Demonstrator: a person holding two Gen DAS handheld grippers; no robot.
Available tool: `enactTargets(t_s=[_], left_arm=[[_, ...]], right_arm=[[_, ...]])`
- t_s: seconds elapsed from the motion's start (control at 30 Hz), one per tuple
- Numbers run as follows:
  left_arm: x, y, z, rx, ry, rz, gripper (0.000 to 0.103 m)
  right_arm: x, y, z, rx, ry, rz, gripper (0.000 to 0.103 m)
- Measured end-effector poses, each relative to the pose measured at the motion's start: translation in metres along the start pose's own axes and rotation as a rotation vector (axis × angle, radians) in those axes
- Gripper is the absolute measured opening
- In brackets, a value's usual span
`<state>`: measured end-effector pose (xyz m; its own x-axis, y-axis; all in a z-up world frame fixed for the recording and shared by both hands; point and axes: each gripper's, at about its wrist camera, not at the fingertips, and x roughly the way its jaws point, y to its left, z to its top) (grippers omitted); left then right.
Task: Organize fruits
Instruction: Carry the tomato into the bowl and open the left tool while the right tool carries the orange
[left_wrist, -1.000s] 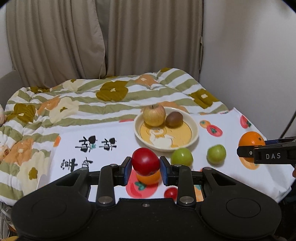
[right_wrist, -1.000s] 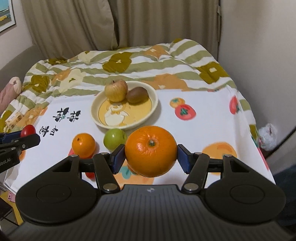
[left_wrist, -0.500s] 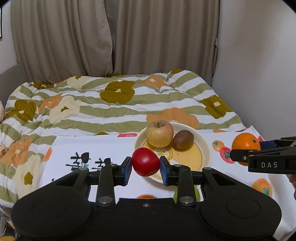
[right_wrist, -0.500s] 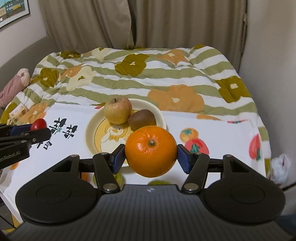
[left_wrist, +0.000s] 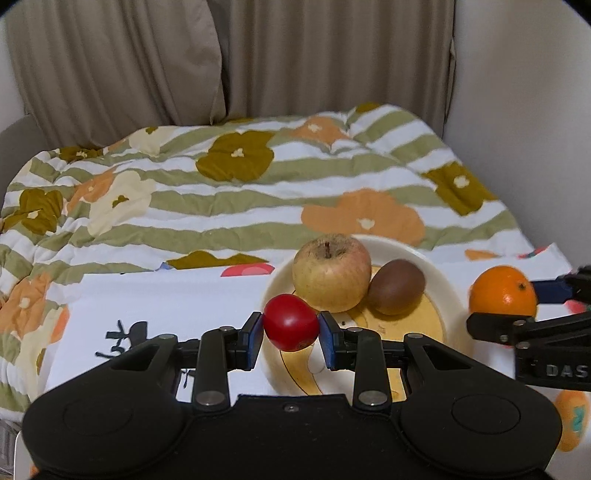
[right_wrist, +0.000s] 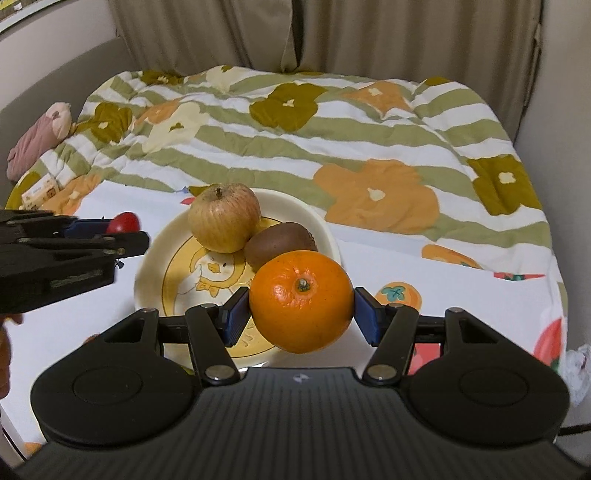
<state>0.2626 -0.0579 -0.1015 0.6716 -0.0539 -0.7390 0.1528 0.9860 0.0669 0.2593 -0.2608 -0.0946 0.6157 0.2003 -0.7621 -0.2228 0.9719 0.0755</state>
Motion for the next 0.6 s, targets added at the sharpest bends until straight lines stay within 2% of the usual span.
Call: enactTargets(t_s=[0.23,0.5,0.57,0.6], left_arm=[[0.039,-0.011,-0.003,0.075,0.069,0.025,0.036],[0.046,-0.013,-0.001,0.084,0.079,0.026,0.037],[0.043,-0.013,0.000,0.082,0.068,0.025,0.053],[0.039,-0.013,0.001,0.080,0.056,0.028,0.070]], right_arm=[[0.018,-0.006,0.001,-0.035,0.010,0.033,0.075],[0.021,-0.010,0.000,-0.050,0.007,0.039,0.075],[0.021,-0.010,0.001,-0.055,0.004,0.038,0.075],[0.020,-0.011,0.001,-0.058,0.000,0.037,0.075]])
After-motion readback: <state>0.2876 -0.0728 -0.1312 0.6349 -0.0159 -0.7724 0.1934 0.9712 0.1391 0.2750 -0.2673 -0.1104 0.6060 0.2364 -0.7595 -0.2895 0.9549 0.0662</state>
